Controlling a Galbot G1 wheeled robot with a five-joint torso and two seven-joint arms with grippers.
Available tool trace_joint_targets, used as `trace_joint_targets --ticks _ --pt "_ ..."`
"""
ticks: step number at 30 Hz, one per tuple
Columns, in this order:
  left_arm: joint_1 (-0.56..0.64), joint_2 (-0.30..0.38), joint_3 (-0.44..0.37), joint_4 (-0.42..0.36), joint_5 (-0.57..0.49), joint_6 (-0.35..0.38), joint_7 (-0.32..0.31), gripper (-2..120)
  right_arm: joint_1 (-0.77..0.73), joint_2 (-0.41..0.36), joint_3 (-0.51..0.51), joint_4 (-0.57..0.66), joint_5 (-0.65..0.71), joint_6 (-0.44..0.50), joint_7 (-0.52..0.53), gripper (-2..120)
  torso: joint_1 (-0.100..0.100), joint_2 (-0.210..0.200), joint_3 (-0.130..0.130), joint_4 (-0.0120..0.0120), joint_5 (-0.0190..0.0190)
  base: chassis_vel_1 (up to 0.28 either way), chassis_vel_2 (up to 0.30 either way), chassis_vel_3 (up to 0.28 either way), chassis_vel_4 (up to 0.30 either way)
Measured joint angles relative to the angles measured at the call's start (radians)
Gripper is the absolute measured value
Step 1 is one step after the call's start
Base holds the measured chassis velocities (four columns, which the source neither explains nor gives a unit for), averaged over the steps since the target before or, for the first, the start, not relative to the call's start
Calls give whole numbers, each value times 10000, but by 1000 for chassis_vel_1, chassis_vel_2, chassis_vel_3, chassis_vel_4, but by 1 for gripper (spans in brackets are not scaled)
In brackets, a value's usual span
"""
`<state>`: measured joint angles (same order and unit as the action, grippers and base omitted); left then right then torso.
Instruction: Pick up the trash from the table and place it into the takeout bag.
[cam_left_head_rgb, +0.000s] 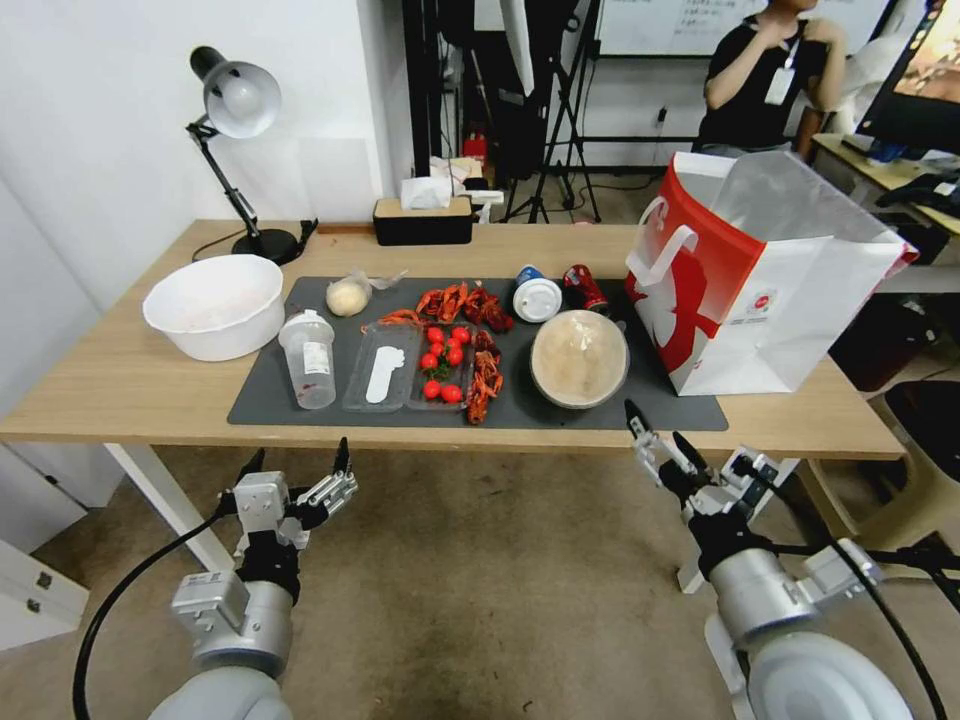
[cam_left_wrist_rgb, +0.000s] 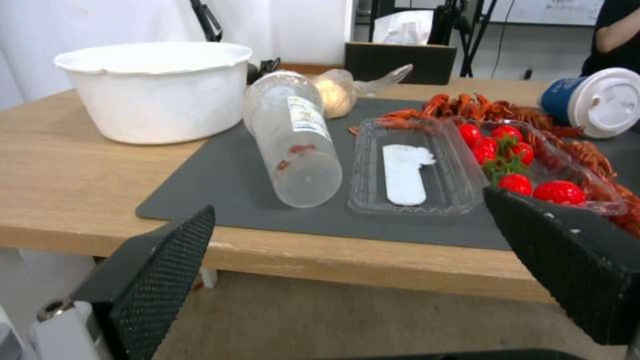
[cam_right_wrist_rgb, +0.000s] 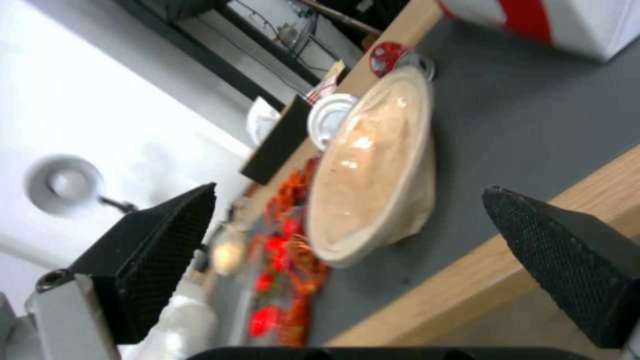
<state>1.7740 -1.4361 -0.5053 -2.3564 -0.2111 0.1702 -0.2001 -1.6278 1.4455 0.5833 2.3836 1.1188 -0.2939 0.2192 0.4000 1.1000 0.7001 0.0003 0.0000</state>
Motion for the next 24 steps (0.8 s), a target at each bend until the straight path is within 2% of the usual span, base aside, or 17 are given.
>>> trace_joint_targets --ticks 7,9,11,12,24 --pt "-371 268 156 278 -138 21 107 100 440 99 105 -321 1479 -64 886 100 0 0 -1 0 2 0 0 0 0" --pt "-495 406 201 378 -254 9 151 100 637 197 65 -445 1789 -79 1244 100 1 0 0 -12 -3 0 0 0 0" --pt "-498 429 201 393 -279 -2 157 100 752 223 23 -509 1854 -79 1368 100 0 0 0 -11 -3 0 0 0 0" --pt "-454 458 155 399 -344 -36 183 100 1235 286 -184 -780 1954 -110 1717 100 0 0 0 0 2 0 0 0 0" --pt "-326 316 -55 372 -324 -237 174 100 2751 219 -1234 -1848 2169 -220 2567 100 0 -1 0 -2 0 0 0 0 0"
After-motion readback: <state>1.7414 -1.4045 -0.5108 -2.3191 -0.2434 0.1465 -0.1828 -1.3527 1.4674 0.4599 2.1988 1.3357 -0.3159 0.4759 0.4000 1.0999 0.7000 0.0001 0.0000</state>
